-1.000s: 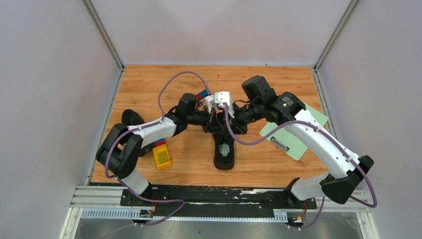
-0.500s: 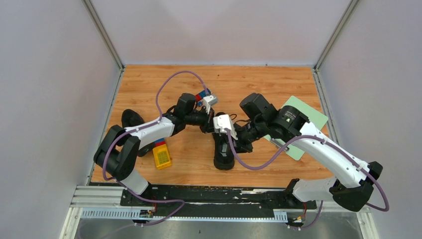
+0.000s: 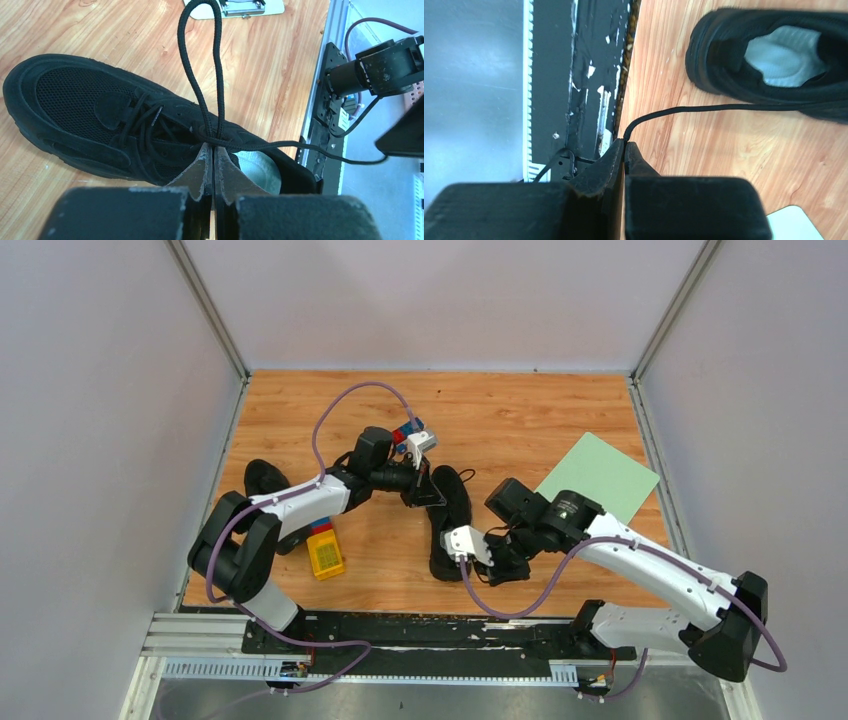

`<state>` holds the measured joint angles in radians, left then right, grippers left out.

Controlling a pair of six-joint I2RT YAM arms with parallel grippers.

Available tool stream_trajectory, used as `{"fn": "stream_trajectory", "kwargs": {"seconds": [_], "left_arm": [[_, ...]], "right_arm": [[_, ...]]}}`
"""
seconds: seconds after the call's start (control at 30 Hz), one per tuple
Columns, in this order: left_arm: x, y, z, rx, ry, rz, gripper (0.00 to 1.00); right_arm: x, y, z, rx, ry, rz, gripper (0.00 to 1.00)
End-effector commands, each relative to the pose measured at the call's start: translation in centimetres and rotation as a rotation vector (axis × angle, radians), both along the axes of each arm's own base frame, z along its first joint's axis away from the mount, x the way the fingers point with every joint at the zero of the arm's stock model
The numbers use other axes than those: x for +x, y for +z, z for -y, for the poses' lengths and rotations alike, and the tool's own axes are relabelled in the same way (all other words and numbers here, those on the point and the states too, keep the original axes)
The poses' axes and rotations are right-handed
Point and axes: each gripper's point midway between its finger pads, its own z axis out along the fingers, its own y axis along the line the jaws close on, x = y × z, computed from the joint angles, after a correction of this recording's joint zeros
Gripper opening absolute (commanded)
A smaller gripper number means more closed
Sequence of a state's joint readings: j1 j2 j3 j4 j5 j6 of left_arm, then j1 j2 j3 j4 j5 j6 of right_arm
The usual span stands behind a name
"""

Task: Tie the shoes
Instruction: Wrap the shoelace around the shoelace.

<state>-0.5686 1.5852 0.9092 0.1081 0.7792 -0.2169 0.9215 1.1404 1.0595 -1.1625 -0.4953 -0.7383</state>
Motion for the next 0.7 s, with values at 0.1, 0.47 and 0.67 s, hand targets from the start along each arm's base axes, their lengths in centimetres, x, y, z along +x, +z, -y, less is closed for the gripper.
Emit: {"fn": "stream_trajectory", "kwargs": {"seconds": [0.1, 0.47, 0.67], "left_arm": [[0.0, 2.6, 0.3, -0.073, -0.037, 0.085, 0.00], [-0.4, 2.7, 0.3, -0.088, -0.052, 0.089, 0.00], [-0.7, 2.8, 0.6, -0.104, -0.097, 0.093, 0.00]], "right_arm": [[2.8, -2.4, 0.6, 0.004, -0.035, 0.088, 0.00], [5.7, -0.9, -0.1, 0.139, -0.187, 0.000, 0.38], [10.9, 0.6, -0.8, 0.294, -0.415, -0.230, 0.41]]}}
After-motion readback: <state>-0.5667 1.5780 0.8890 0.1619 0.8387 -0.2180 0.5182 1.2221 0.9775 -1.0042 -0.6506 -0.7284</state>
